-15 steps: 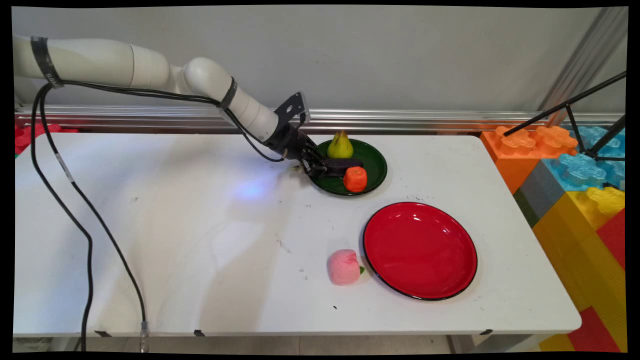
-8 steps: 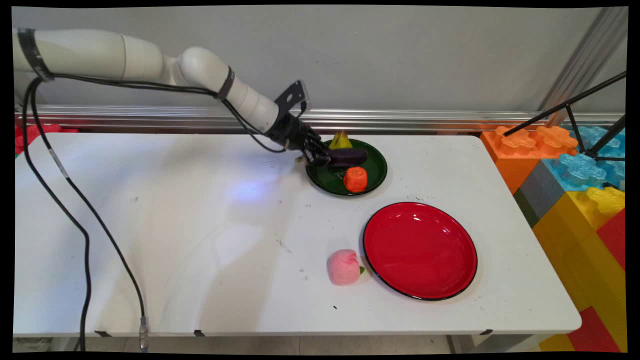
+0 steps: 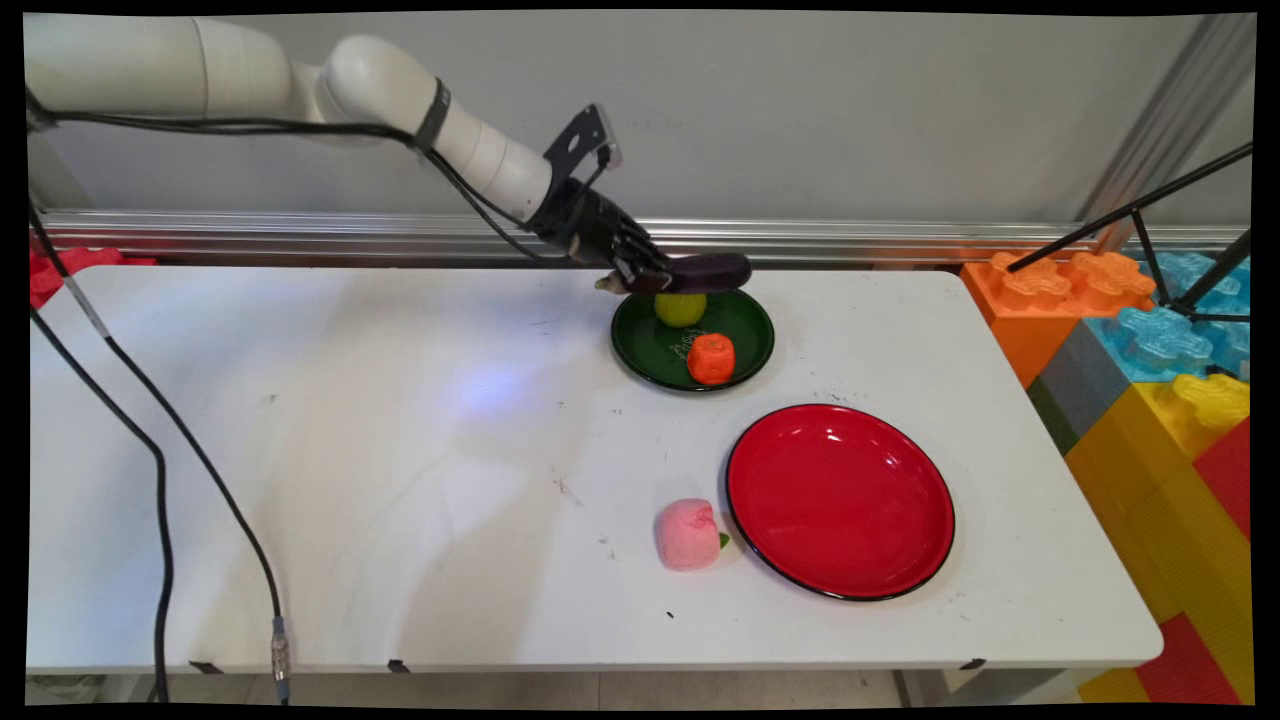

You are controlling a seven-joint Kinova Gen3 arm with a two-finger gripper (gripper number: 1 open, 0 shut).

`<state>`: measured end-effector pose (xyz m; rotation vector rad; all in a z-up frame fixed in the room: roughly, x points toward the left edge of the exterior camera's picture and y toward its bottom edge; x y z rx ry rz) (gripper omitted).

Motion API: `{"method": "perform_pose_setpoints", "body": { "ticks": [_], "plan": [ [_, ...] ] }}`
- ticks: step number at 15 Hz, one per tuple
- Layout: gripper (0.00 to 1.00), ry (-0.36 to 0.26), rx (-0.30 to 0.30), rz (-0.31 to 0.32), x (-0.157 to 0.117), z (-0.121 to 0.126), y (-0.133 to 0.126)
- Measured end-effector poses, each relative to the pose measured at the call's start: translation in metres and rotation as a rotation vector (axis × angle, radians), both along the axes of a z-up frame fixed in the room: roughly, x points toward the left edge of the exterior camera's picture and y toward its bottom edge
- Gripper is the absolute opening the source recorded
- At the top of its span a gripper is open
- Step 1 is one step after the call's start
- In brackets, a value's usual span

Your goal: Place the picked object on the table

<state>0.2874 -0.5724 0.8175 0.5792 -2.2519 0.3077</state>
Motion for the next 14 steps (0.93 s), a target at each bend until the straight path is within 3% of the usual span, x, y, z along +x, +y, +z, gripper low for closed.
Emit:
{"method": "perform_pose_setpoints", "body": {
  "ticks": [7, 14],
  "plan": [
    [0.00, -0.022, 0.002, -0.119, 0.003, 0.032, 0.024],
    [0.00, -0.069, 0.030, -0.275, 0.003, 0.037, 0.057]
  ]
}}
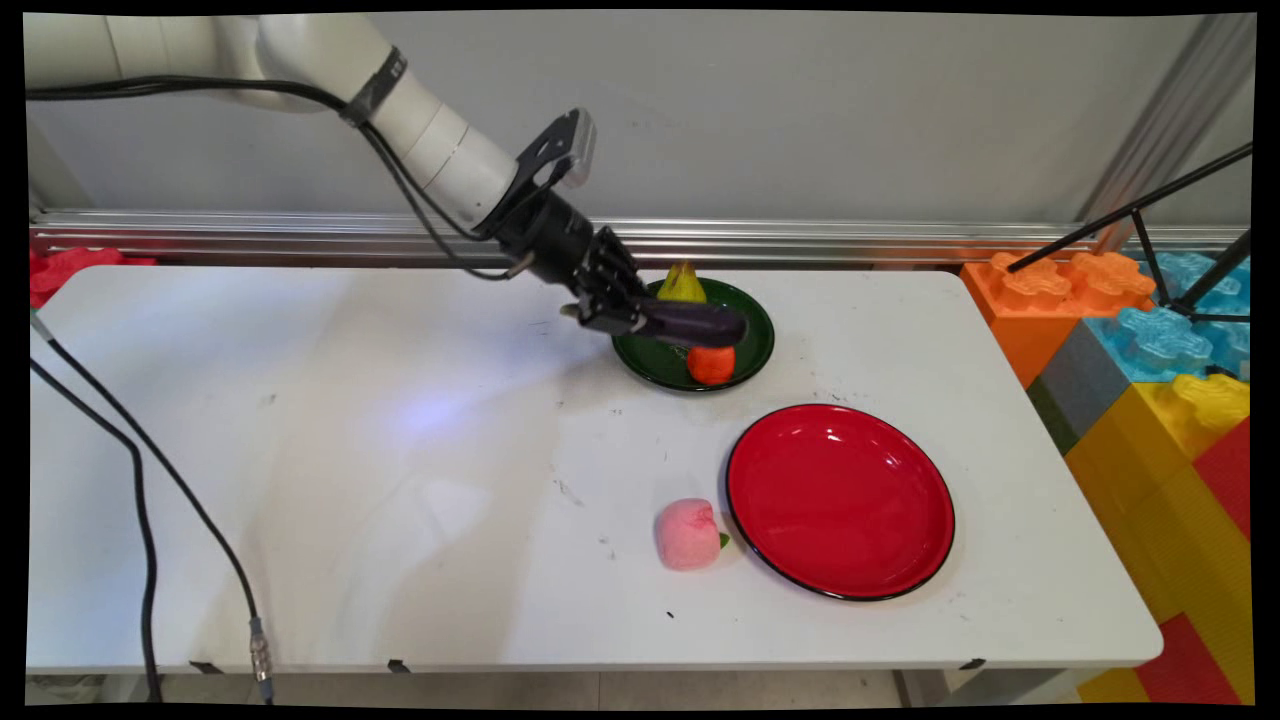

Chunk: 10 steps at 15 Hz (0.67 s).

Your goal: Place the picked object on the table

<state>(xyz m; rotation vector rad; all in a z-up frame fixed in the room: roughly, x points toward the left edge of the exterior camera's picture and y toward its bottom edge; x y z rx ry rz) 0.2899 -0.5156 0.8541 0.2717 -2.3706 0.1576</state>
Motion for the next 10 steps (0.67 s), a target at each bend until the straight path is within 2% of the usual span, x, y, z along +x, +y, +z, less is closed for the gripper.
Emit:
{"method": "perform_pose_setpoints", "body": {
  "ticks": [3, 10],
  "plan": [
    [0.00, -0.032, -0.002, -0.058, 0.000, -0.003, 0.009],
    [0.00, -0.091, -0.010, -0.131, 0.002, -0.018, 0.014]
  ]
}}
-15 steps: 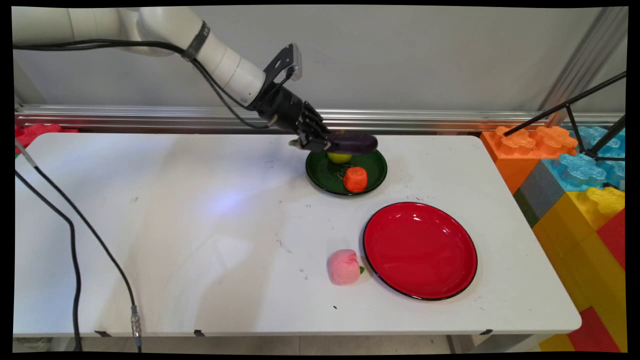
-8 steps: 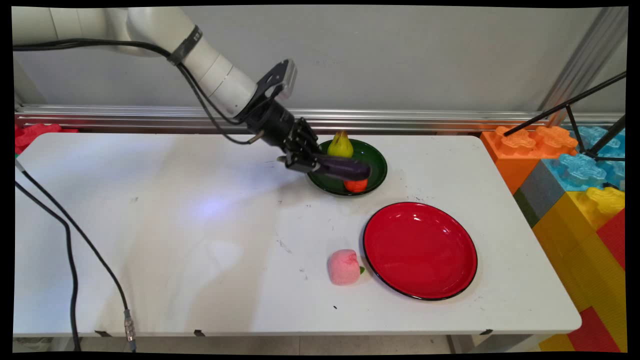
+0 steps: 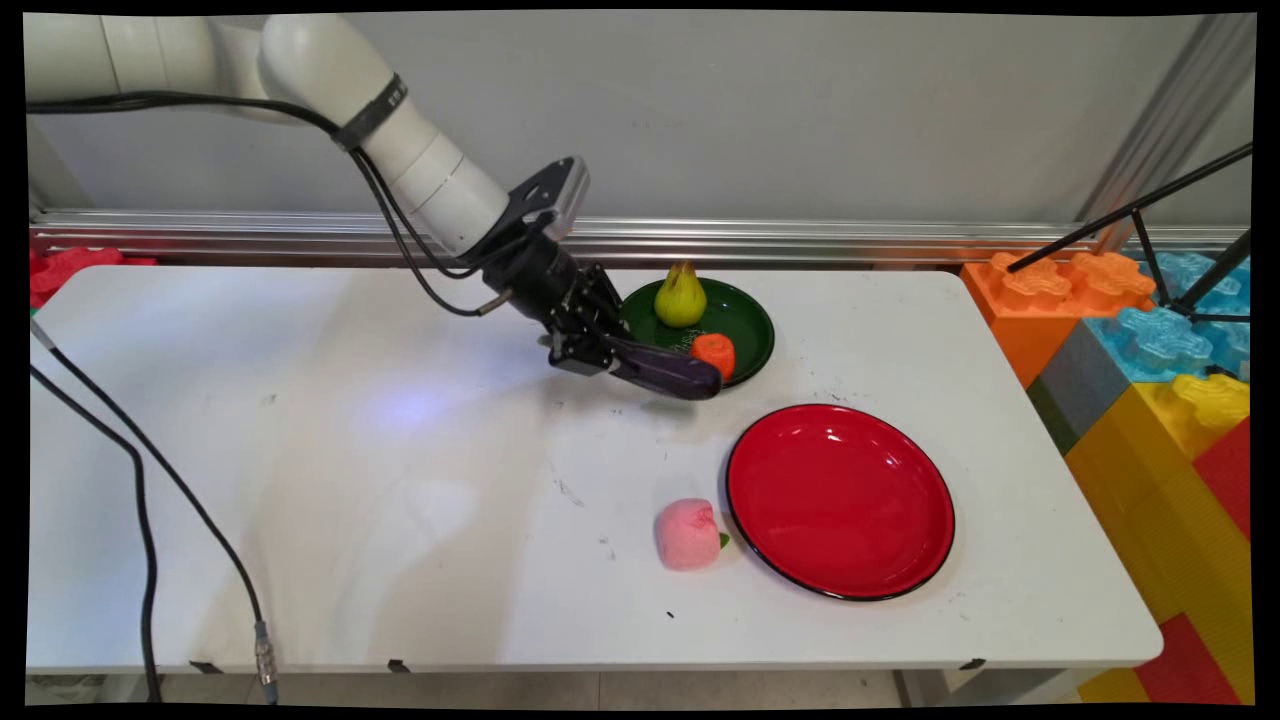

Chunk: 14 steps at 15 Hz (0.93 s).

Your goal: Place the picked object on the table

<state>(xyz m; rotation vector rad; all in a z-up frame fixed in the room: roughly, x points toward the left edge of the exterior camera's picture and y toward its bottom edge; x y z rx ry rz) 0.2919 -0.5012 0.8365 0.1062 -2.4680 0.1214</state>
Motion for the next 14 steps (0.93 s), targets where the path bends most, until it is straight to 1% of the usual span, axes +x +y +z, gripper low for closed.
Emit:
{"method": "perform_pose_setpoints", "body": {
  "ticks": [5, 14],
  "plan": [
    [0.00, -0.026, 0.007, -0.020, 0.003, -0.022, 0.003],
    [0.00, -0.040, 0.002, -0.017, 0.005, -0.063, 0.003]
  ]
}}
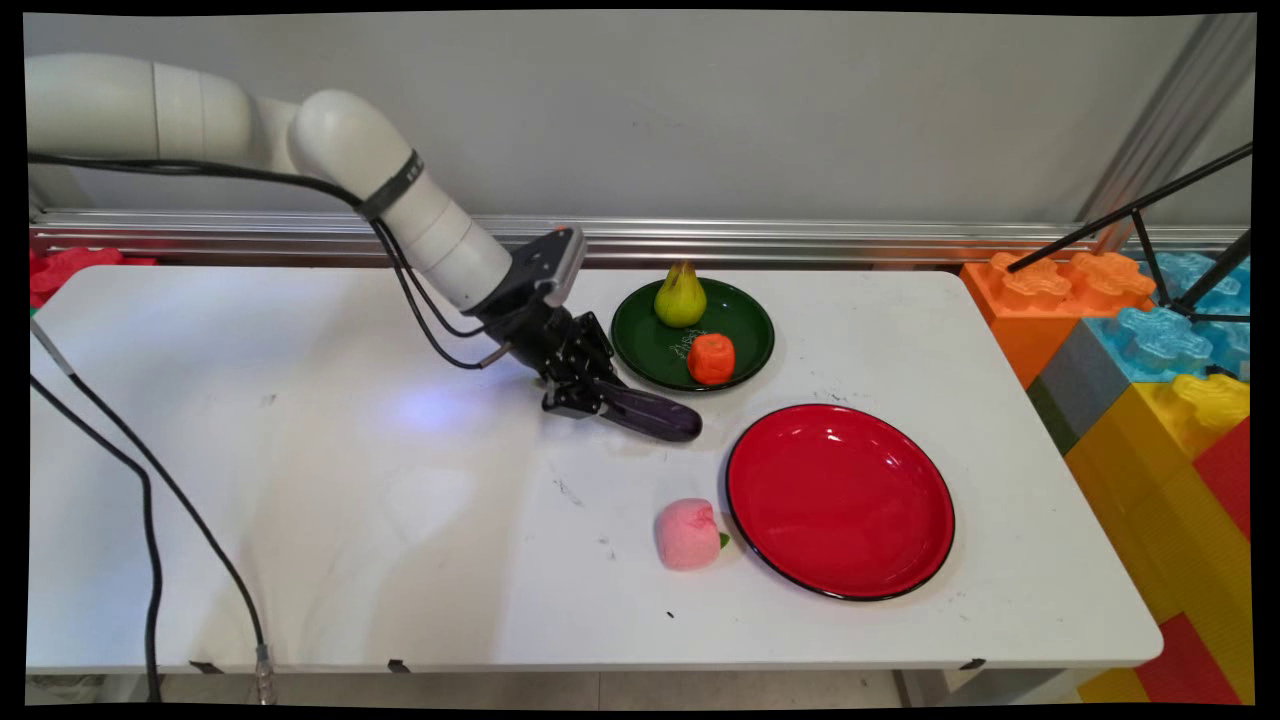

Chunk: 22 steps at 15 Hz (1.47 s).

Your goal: Place the picked object on the table

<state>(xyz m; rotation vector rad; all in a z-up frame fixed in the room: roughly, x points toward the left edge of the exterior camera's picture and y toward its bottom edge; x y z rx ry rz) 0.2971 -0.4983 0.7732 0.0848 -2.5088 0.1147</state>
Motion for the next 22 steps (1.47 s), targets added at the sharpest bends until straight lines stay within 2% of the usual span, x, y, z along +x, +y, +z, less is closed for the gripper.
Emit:
{"method": "perform_pose_setpoints", "body": {
  "ticks": [6, 15, 16, 22],
  "plan": [
    [0.00, 0.001, -0.008, -0.001, 0.001, -0.019, 0.003],
    [0.00, 0.004, -0.018, -0.006, 0.003, -0.029, 0.007],
    [1.00, 0.004, -0.021, -0.008, 0.003, -0.029, 0.008],
    [1.00, 0.010, -0.033, -0.008, 0.004, -0.029, 0.009]
  ]
}}
